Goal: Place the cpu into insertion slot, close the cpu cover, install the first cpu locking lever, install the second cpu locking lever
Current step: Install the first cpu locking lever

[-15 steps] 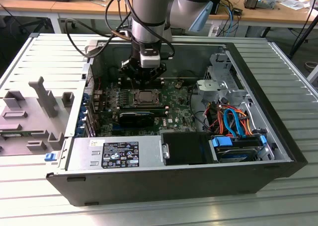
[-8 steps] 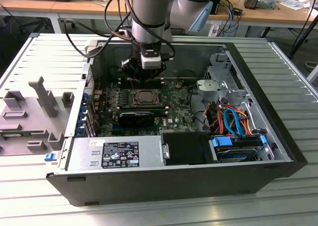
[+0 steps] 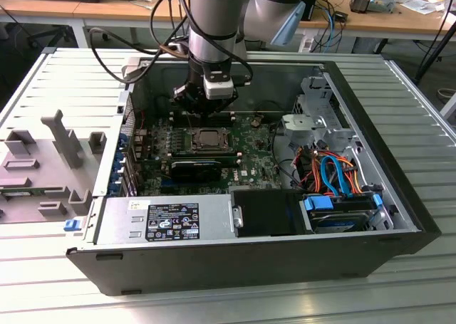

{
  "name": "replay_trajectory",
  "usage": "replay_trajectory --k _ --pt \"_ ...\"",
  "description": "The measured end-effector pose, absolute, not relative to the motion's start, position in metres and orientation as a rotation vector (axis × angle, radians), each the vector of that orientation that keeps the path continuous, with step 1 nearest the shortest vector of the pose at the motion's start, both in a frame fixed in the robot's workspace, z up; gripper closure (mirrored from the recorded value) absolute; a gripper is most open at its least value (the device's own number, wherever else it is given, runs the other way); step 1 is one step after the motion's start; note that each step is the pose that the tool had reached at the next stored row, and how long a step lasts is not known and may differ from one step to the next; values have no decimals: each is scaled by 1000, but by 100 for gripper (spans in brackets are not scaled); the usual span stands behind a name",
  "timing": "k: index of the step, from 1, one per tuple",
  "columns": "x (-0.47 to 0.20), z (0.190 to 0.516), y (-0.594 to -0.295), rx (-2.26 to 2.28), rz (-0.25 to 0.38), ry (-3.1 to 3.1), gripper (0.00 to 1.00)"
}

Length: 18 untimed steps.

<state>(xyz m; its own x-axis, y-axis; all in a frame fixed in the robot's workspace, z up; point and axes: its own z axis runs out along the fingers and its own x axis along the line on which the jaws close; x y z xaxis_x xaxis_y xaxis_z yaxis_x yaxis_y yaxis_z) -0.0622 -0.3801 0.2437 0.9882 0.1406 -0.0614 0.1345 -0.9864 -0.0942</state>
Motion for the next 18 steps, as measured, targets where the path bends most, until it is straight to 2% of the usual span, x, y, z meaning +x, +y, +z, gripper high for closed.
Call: replay_trajectory --k 18 --pt "-62 244 -379 -3126 116 -212 89"
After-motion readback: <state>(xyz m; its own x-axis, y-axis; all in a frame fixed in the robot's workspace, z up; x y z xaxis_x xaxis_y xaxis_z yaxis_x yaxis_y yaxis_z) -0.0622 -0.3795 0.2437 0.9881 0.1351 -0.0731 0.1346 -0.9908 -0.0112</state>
